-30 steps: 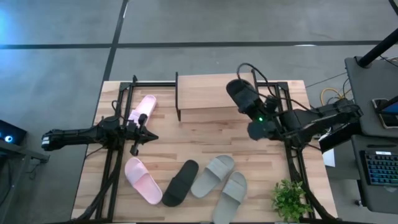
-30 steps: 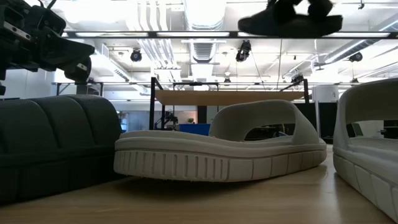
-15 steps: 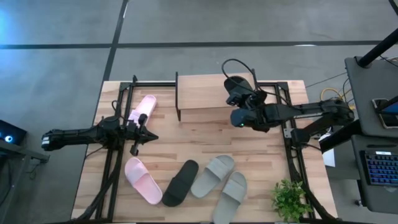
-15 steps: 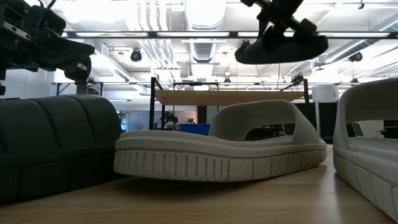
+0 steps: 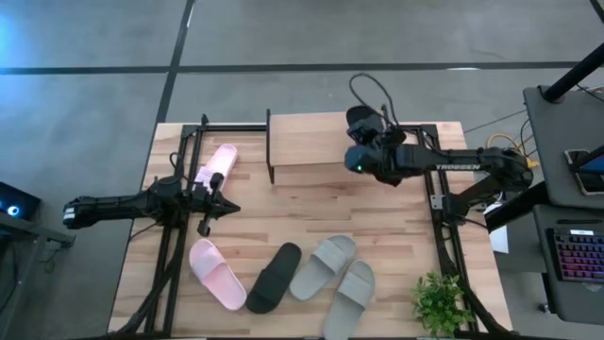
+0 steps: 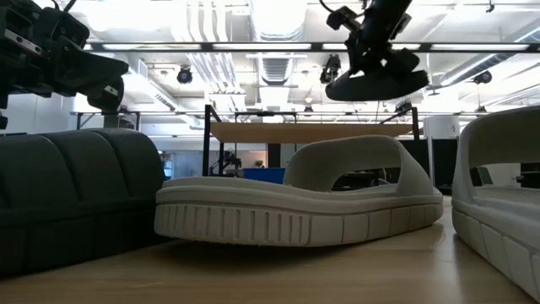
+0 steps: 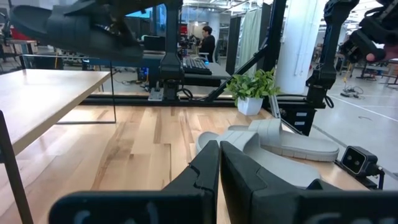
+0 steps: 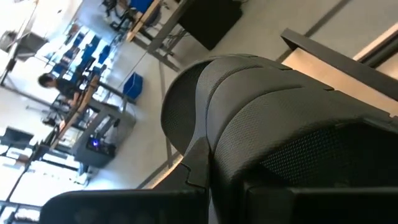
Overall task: Pick and place slides into the shelf
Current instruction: Put the right black slide on the shelf
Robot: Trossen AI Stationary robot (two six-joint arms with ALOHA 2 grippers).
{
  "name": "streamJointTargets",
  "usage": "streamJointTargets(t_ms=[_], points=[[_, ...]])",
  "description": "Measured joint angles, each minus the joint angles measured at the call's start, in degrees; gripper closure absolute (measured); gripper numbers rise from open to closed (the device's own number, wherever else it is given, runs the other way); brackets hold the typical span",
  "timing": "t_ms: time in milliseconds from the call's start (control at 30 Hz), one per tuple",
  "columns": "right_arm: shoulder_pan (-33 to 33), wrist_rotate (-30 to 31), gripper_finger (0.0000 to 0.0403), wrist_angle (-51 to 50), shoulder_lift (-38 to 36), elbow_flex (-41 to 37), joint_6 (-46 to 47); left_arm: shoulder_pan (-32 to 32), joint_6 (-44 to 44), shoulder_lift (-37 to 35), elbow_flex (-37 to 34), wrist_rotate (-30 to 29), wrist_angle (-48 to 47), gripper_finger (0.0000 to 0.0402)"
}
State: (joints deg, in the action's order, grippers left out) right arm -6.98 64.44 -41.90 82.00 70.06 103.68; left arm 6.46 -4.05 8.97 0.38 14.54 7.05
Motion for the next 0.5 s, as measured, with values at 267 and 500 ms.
streamJointTargets(t_ms=[267, 500], points=[[-6.75, -8.13, 0.0390, 8.86, 0.00, 0.00, -6.43, 0.00, 0.00, 0.00, 0.00, 0.00, -0.02, 0.0402], [-10.69, -10.74, 0.0381, 10.58, 0.00, -0.04, -9.12, 0.00, 0.00, 0.00, 0.00, 0.00, -0.02, 0.0402]])
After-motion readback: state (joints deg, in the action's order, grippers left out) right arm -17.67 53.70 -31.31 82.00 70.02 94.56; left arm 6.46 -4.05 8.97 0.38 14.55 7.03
